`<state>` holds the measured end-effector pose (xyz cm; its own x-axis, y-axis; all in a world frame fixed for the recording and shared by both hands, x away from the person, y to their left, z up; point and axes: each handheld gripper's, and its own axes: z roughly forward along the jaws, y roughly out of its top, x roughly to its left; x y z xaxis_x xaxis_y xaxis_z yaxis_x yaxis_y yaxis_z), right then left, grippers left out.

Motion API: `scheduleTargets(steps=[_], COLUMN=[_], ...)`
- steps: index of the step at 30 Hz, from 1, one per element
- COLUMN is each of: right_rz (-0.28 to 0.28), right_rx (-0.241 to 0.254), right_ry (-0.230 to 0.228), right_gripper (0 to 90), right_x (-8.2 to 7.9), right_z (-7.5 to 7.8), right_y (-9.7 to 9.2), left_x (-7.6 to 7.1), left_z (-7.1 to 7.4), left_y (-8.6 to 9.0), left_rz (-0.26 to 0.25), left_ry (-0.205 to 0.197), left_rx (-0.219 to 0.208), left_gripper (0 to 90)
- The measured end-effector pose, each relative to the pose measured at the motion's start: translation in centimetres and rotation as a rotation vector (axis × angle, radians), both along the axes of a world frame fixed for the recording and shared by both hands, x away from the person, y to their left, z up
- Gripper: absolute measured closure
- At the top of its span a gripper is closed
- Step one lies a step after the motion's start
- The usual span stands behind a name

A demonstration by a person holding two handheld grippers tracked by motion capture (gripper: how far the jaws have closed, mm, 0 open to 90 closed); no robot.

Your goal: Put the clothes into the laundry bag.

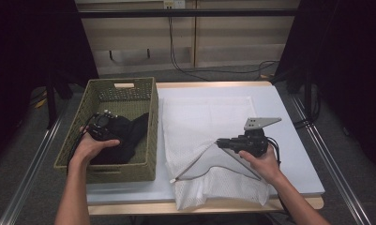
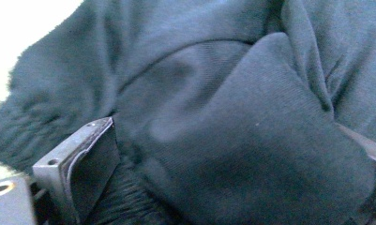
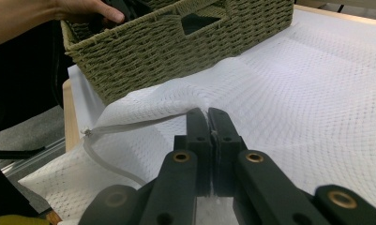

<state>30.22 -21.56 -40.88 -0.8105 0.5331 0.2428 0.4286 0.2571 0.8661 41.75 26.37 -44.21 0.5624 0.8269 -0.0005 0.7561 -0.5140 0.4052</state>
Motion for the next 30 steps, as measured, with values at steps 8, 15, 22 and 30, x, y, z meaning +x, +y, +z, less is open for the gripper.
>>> scheduleTargets(steps=[8,15,22,30], right_rz=[0.009,0.009,0.007,0.007], right_rx=[-0.005,-0.011,-0.012,-0.016], right_ry=[0.007,0.007,0.007,0.012], right_gripper=[88.5,88.4,88.4,88.2], right_x=[0.0,0.0,0.1,0.1], right_z=[-0.2,-0.2,-0.2,-0.3], right_y=[0.0,0.1,0.0,0.1], left_x=[-0.2,0.0,-0.4,-0.3], left_z=[-0.3,-0.5,-1.5,-1.4], left_y=[-0.4,-0.8,-1.8,-2.4], left_rz=[-0.041,-0.075,-0.141,-0.158], left_ry=[0.079,0.108,0.106,0.106], left_rx=[-0.064,-0.063,0.01,0.085], left_gripper=[13.6,9.7,2.0,6.3])
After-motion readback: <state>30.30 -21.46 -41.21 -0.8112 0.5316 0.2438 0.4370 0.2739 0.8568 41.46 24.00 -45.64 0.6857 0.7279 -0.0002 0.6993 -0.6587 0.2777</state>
